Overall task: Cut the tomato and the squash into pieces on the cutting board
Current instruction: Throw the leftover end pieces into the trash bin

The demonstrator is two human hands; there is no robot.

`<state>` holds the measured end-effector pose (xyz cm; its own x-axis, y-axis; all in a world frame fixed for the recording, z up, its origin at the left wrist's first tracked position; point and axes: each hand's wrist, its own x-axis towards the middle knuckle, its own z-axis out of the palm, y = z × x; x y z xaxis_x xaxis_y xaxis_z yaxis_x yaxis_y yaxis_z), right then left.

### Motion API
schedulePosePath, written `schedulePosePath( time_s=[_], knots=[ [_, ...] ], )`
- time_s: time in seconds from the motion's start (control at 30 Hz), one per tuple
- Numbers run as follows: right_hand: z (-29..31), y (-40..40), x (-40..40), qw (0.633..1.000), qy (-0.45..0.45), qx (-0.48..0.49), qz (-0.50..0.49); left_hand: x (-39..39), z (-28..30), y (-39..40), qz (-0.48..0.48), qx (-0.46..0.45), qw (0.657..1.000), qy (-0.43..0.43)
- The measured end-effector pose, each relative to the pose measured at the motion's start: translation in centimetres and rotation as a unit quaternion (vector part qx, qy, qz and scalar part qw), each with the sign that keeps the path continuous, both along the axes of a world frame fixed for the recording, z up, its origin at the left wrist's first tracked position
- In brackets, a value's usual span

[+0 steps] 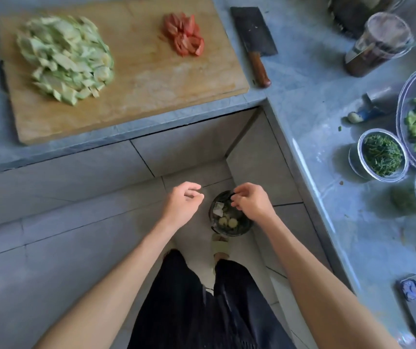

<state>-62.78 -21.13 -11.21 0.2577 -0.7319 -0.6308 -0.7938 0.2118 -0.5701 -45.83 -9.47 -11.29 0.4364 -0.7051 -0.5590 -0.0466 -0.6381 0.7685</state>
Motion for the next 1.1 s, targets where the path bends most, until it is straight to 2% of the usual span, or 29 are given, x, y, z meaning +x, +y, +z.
schedulePosePath(
  time_s=[0.37, 0.53, 0.8, 1.1],
  knots=[
    [4.2, 0.5, 7.0, 0.998, -0.004, -0.056, 0.017, 6.9, 4.7, -1.6, -0.073, -0.056, 0.994, -0.057],
    [5.2, -1.1, 8.7, 0.998, -0.006, -0.057, 0.020, 8.8, 5.6, -2.7, -0.068, -0.065, 0.994, -0.059],
    [6.9, -5.7, 11.9, 0.993, -0.044, -0.075, 0.085, 11.5, 7.0, -4.4, -0.007, -0.060, 0.996, -0.071],
    [11.7, -13.9, 18.3, 0.948, -0.137, -0.153, 0.242, 15.4, 11.3, -7.1, 0.121, -0.063, 0.981, -0.140]
  ],
)
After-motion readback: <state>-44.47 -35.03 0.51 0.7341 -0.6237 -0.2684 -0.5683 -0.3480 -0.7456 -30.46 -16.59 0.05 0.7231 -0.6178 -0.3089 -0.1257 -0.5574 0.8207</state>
